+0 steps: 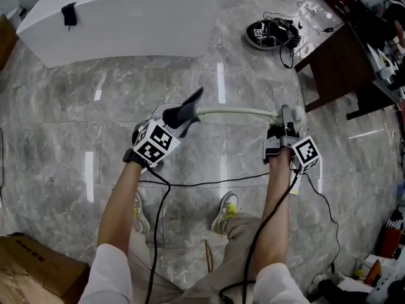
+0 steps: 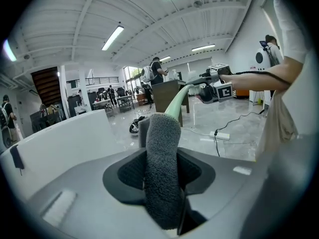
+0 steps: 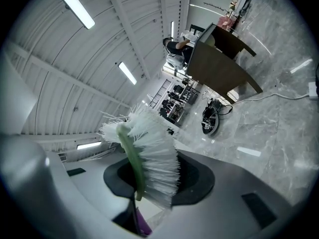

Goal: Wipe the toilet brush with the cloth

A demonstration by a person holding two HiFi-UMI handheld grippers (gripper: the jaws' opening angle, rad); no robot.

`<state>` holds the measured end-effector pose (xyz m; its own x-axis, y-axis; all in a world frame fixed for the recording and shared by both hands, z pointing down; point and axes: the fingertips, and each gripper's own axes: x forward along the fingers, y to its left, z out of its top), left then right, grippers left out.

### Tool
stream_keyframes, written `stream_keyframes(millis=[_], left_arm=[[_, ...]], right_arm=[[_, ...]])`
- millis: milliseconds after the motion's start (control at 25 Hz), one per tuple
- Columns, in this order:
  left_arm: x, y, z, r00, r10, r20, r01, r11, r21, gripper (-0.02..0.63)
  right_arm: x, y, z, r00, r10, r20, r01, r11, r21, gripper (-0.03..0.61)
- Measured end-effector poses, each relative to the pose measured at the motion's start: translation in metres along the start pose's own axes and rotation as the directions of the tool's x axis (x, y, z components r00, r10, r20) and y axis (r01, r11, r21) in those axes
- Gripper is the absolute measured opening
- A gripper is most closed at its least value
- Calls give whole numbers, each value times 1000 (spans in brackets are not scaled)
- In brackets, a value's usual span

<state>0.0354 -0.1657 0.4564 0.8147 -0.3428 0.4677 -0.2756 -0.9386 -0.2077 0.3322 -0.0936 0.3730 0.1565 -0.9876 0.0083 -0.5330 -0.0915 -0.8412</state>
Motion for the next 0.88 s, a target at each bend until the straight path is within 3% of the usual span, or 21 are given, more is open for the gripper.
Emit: stream_keyframes(millis=[440,520,600,720,880], left_arm=[[1,11,-3,1000,25,-11,-26,998,-54,140],[-1,18,-7,998,61,-28,-63,995,-77,125],[-3,29,-7,993,113,-30,-116,986,-124,72],[-5,41,-6,985,171,-33,-174,964,-199,58],[-4,45,-8,975,213,-69,-223,953,-206,57]], right_arm=[[2,0,7,1000,-4,27,4,1000,7,141],[2,1,9,999,0,46,-1,1000,17,141],[-1,3,18,996,22,84,-24,999,26,143],[-3,10,27,991,53,123,-54,998,11,143],[-2,16,28,988,69,140,-67,998,-19,143]])
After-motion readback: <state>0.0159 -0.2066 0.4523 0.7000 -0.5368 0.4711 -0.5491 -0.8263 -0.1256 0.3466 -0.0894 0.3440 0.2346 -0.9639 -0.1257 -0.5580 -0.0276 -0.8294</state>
